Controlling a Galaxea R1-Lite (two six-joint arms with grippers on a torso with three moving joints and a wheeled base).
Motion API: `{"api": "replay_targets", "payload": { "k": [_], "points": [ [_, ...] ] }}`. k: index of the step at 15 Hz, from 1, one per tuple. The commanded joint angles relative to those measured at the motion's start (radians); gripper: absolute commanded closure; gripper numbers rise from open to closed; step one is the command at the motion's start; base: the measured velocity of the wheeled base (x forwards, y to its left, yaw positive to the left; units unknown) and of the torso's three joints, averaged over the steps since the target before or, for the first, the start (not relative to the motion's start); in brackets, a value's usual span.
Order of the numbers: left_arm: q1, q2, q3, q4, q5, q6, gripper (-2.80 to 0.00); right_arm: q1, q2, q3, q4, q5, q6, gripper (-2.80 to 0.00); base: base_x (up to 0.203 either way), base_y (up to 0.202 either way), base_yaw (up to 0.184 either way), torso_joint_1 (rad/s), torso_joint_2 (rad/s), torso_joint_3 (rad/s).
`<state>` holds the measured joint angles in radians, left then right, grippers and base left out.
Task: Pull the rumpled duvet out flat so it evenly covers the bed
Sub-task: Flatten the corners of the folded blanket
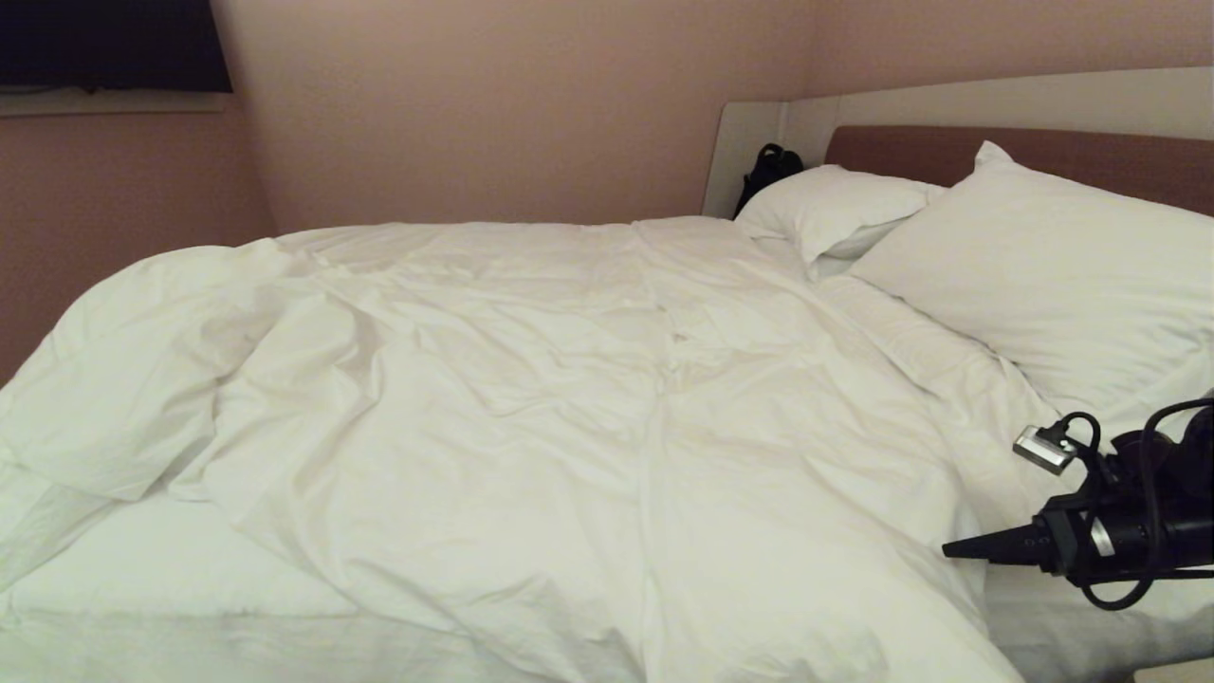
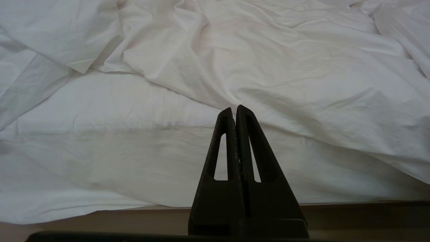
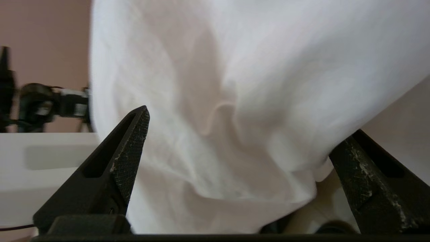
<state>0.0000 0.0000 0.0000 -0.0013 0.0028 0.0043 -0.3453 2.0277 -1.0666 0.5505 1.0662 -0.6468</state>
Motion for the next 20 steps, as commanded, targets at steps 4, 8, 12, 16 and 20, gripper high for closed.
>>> {"api": "replay_targets", "payload": {
  "k": [4, 8, 12, 16, 20],
  "points": [
    [0.0, 0.0, 0.0, 0.0, -0.001, 0.0, 0.0, -0.016, 0.084, -0.086, 0.091, 0.016, -0.008, -2.8, 0.0, 0.0, 0.0, 0.0, 0.0, 0.0],
    [0.0, 0.0, 0.0, 0.0, 0.0, 0.0, 0.0, -0.035, 0.12, -0.098, 0.086, 0.004, -0.014, -2.8, 0.0, 0.0, 0.0, 0.0, 0.0, 0.0],
    [0.0, 0.0, 0.0, 0.0, -0.001, 0.0, 0.0, -0.037, 0.146, -0.123, 0.079, -0.008, -0.016, -2.8, 0.0, 0.0, 0.0, 0.0, 0.0, 0.0],
    [0.0, 0.0, 0.0, 0.0, 0.0, 0.0, 0.0, -0.037, 0.163, -0.141, 0.08, -0.008, -0.014, 0.0, 0.0, 0.0, 0.0, 0.0, 0.0, 0.0],
    [0.0, 0.0, 0.0, 0.0, -0.001, 0.002, 0.0, -0.034, 0.157, -0.137, 0.08, -0.005, -0.014, 0.0, 0.0, 0.0, 0.0, 0.0, 0.0, 0.0]
  ]
}}
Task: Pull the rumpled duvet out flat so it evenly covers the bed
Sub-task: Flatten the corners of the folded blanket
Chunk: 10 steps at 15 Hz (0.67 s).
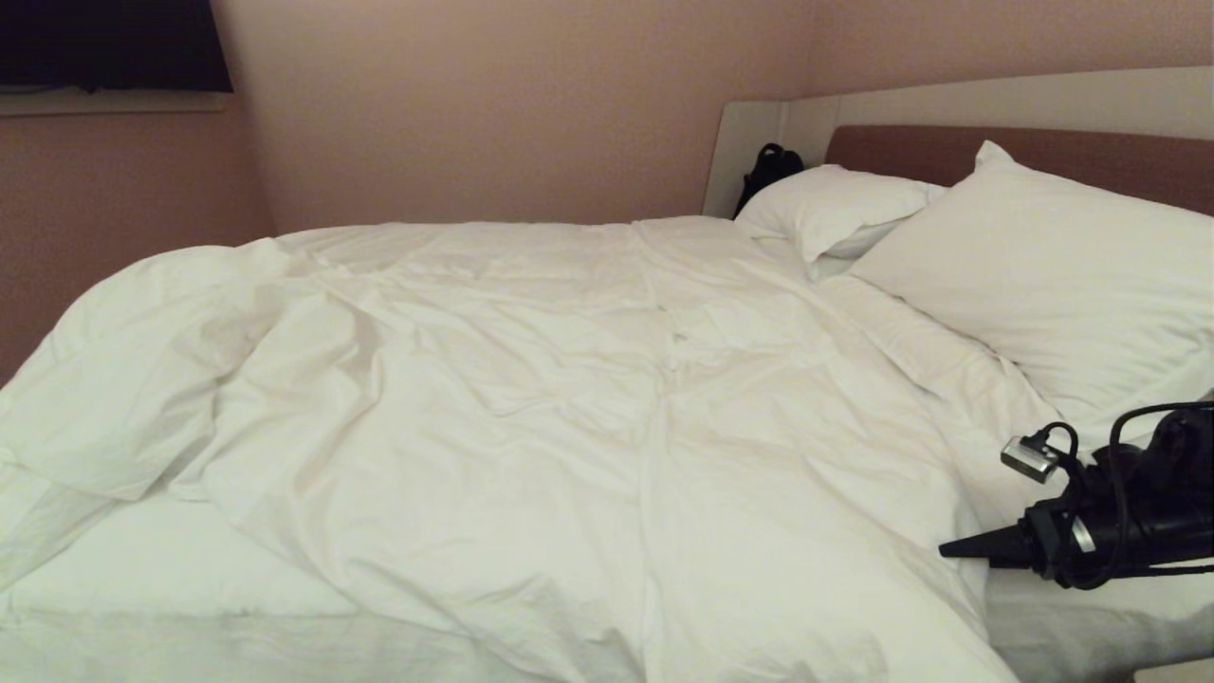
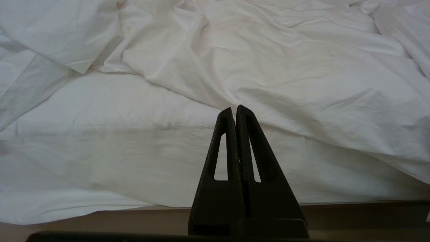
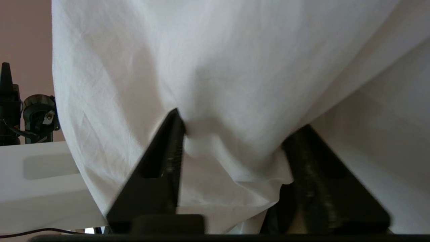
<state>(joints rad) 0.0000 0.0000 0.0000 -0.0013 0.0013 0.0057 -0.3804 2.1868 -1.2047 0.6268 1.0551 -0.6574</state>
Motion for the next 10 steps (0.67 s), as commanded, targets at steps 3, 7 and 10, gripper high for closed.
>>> {"api": "replay_targets", "payload": {
  "k": [3, 7, 10],
  "points": [
    [0.0, 0.0, 0.0, 0.0, 0.0, 0.0, 0.0, 0.0, -0.017, 0.006, 0.011, 0.009, -0.004, 0.0, 0.0, 0.0, 0.0, 0.0, 0.0, 0.0],
    [0.0, 0.0, 0.0, 0.0, 0.0, 0.0, 0.0, 0.0, -0.072, 0.031, 0.016, 0.009, -0.002, 0.0, 0.0, 0.0, 0.0, 0.0, 0.0, 0.0],
    [0.0, 0.0, 0.0, 0.0, 0.0, 0.0, 0.0, 0.0, -0.131, 0.059, 0.017, 0.005, 0.001, 0.0, 0.0, 0.0, 0.0, 0.0, 0.0, 0.0]
  ]
}}
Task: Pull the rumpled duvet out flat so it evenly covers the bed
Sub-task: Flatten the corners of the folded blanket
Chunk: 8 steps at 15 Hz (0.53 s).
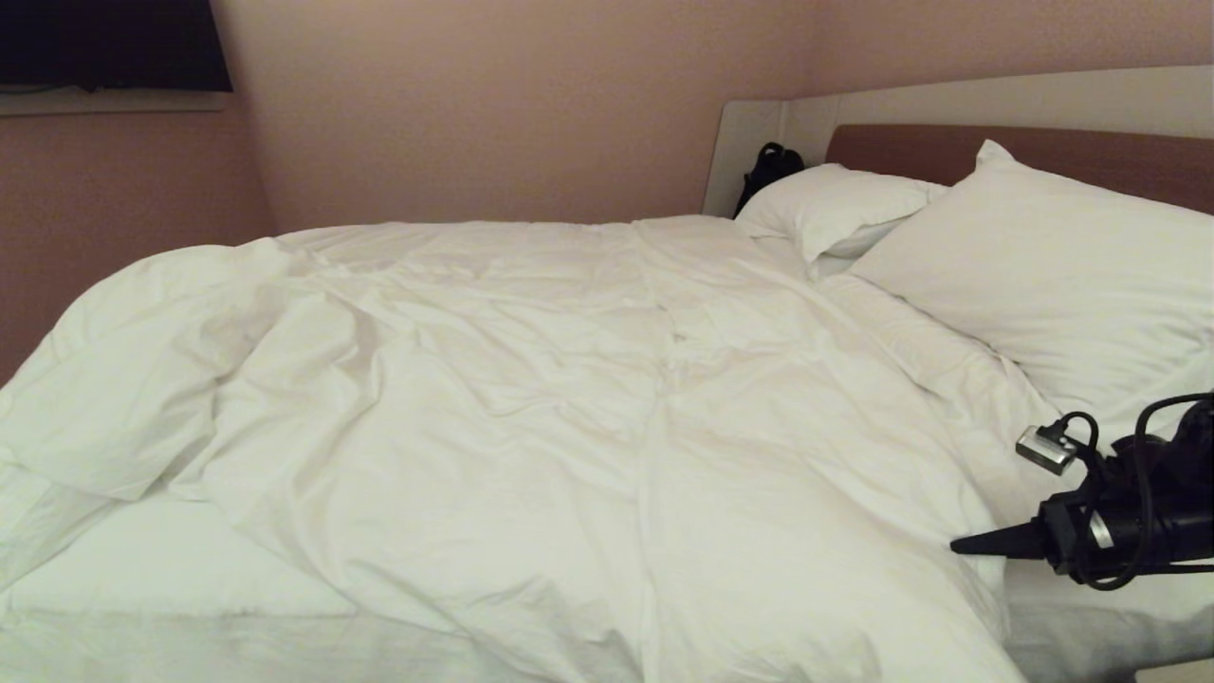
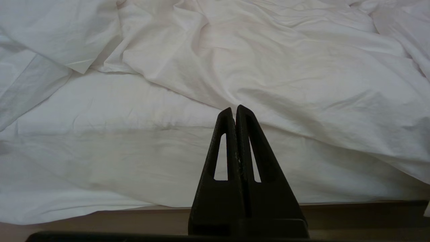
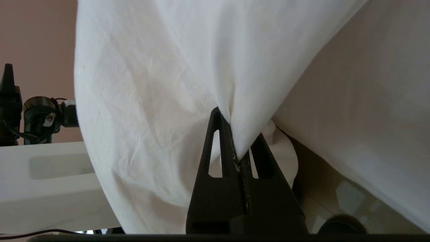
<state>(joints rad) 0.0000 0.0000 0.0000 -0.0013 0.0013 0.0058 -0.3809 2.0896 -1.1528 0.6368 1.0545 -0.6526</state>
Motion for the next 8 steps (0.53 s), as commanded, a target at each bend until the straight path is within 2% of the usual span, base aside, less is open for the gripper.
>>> {"api": "replay_targets", "payload": {
  "k": [1, 3, 5, 8],
  "points": [
    [0.0, 0.0, 0.0, 0.0, 0.0, 0.0, 0.0, -0.002, -0.061, 0.015, 0.007, 0.001, 0.001, 0.0, 0.0, 0.0, 0.0, 0.0, 0.0, 0.0],
    [0.0, 0.0, 0.0, 0.0, 0.0, 0.0, 0.0, -0.044, -0.108, 0.035, 0.009, -0.076, 0.011, 0.0, 0.0, 0.0, 0.0, 0.0, 0.0, 0.0],
    [0.0, 0.0, 0.0, 0.0, 0.0, 0.0, 0.0, -0.076, -0.119, 0.037, 0.009, -0.101, 0.028, 0.0, 0.0, 0.0, 0.0, 0.0, 0.0, 0.0],
    [0.0, 0.0, 0.0, 0.0, 0.0, 0.0, 0.0, -0.101, -0.143, 0.014, 0.008, -0.156, 0.111, 0.0, 0.0, 0.0, 0.0, 0.0, 0.0, 0.0]
  ]
}}
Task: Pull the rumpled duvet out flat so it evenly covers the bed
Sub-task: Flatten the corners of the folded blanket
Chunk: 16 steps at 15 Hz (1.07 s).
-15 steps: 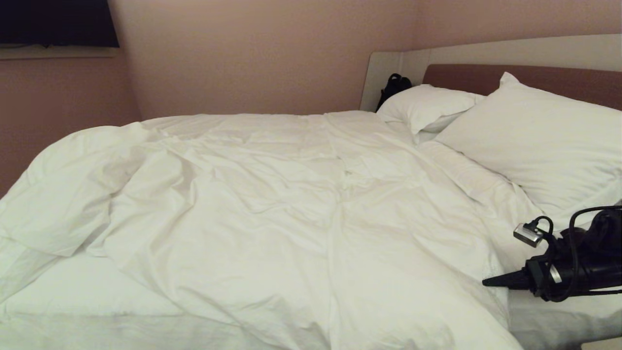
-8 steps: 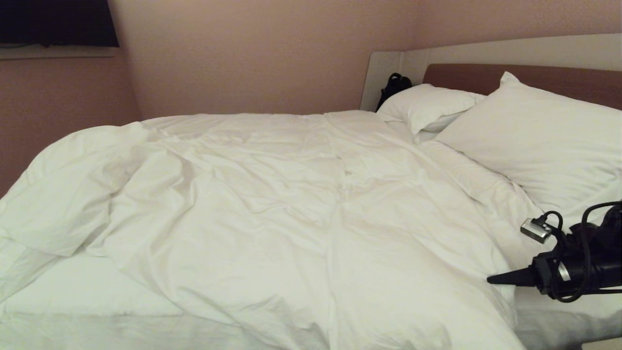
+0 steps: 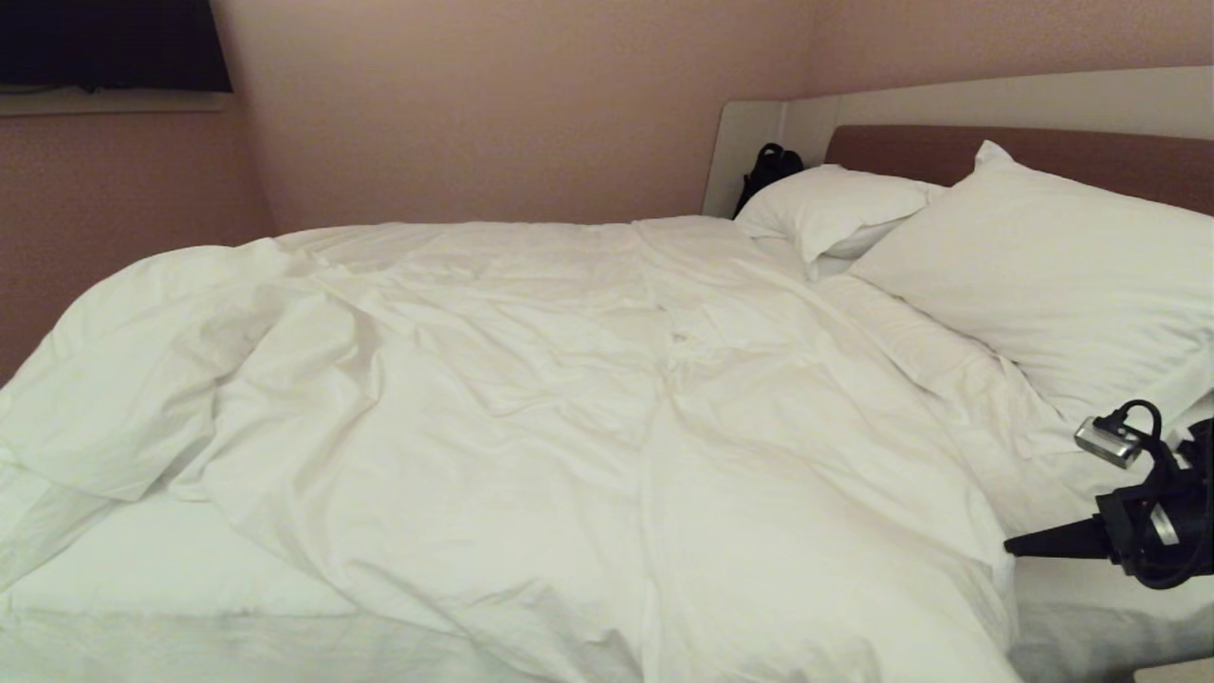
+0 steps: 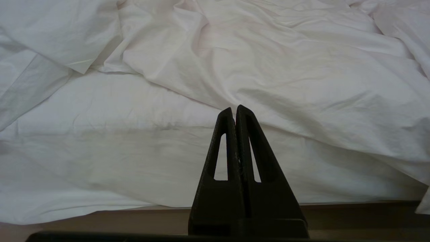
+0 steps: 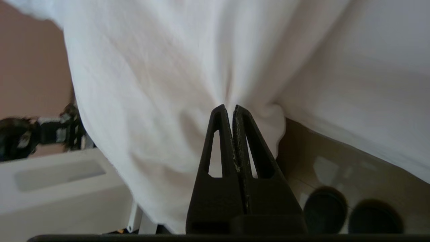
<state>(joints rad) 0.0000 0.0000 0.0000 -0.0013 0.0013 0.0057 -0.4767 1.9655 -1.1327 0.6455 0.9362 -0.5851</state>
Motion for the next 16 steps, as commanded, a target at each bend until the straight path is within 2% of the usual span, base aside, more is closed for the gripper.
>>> {"api": "replay_targets", "payload": {
  "k": [1, 3, 9, 12, 15, 16],
  "points": [
    [0.0, 0.0, 0.0, 0.0, 0.0, 0.0, 0.0, -0.011, -0.026, -0.016, -0.001, -0.051, 0.067, 0.0, 0.0, 0.0, 0.0, 0.0, 0.0, 0.0],
    [0.0, 0.0, 0.0, 0.0, 0.0, 0.0, 0.0, -0.011, -0.042, -0.038, -0.001, -0.06, 0.147, 0.0, 0.0, 0.0, 0.0, 0.0, 0.0, 0.0],
    [0.0, 0.0, 0.0, 0.0, 0.0, 0.002, 0.0, -0.008, -0.063, -0.02, 0.003, -0.059, 0.154, 0.0, 0.0, 0.0, 0.0, 0.0, 0.0, 0.0],
    [0.0, 0.0, 0.0, 0.0, 0.0, 0.002, 0.0, 0.007, -0.155, -0.034, 0.095, -0.056, 0.163, 0.0, 0.0, 0.0, 0.0, 0.0, 0.0, 0.0],
    [0.0, 0.0, 0.0, 0.0, 0.0, 0.0, 0.0, 0.046, -0.216, -0.058, 0.141, -0.06, 0.23, 0.0, 0.0, 0.0, 0.0, 0.0, 0.0, 0.0],
    [0.0, 0.0, 0.0, 0.0, 0.0, 0.0, 0.0, 0.076, -0.224, -0.074, 0.141, -0.074, 0.306, 0.0, 0.0, 0.0, 0.0, 0.0, 0.0, 0.0]
  ]
}}
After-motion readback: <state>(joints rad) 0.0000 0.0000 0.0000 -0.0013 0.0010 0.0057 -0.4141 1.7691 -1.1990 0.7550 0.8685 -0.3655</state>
